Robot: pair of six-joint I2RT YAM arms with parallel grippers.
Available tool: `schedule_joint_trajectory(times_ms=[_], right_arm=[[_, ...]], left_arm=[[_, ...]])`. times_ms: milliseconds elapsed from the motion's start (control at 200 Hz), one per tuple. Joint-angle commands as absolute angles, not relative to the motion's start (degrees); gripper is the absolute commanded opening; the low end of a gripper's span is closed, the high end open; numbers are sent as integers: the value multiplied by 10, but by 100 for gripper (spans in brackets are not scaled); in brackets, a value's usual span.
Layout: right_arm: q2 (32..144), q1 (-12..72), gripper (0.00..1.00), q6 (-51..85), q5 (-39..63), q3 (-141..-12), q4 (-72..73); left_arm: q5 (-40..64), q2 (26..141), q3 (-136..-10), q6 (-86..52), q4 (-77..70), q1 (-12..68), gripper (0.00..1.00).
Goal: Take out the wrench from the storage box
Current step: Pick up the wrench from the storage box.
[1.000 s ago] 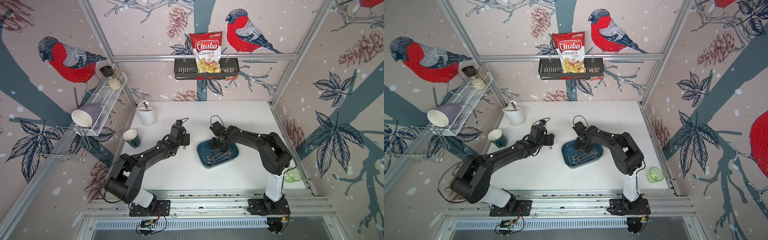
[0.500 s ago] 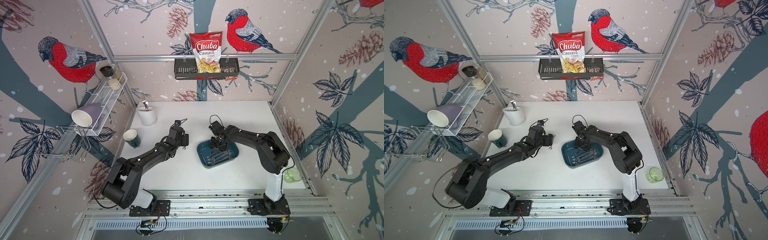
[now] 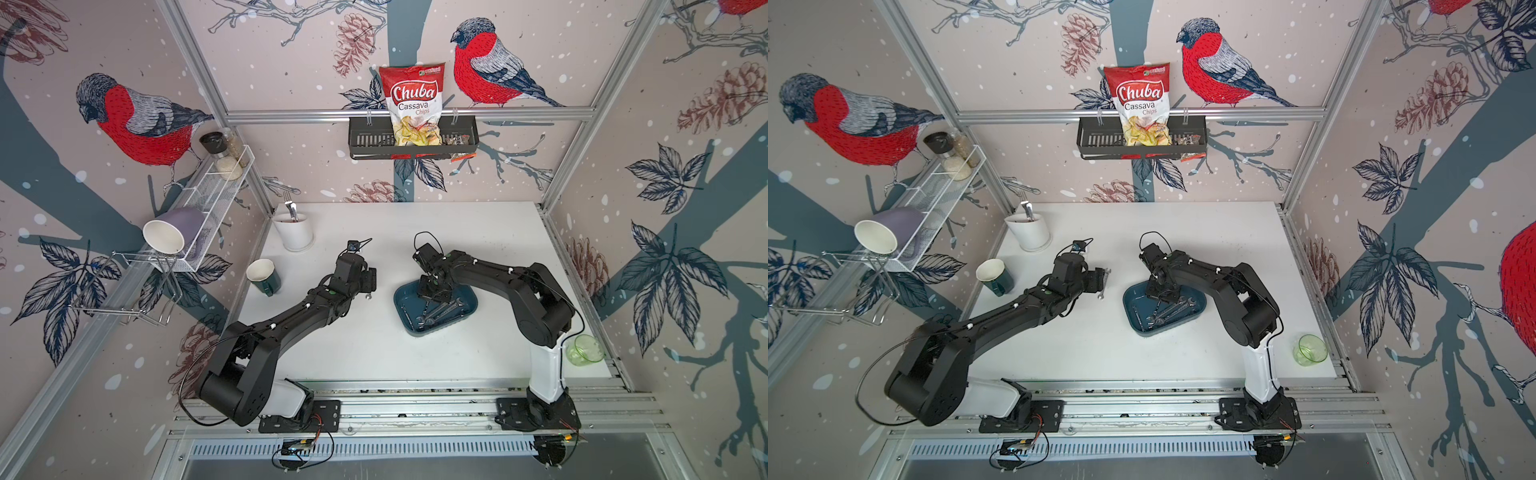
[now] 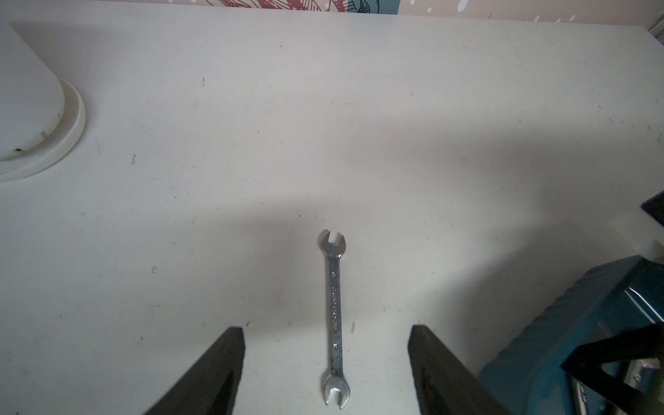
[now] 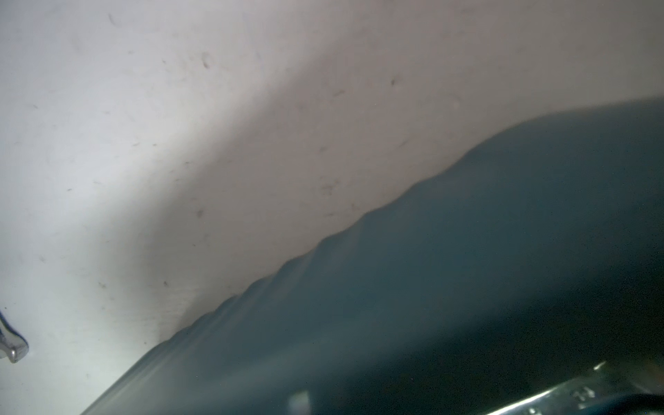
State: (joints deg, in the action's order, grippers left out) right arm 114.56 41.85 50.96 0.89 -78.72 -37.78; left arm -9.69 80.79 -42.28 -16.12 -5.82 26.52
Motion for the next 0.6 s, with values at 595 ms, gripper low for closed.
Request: schedule_joint_trajectory(times_ms=[595], right_arm=[[1018, 415, 8, 506, -54, -790, -429]], left_arm=[[-103, 809, -420, -156, -80, 265, 77]])
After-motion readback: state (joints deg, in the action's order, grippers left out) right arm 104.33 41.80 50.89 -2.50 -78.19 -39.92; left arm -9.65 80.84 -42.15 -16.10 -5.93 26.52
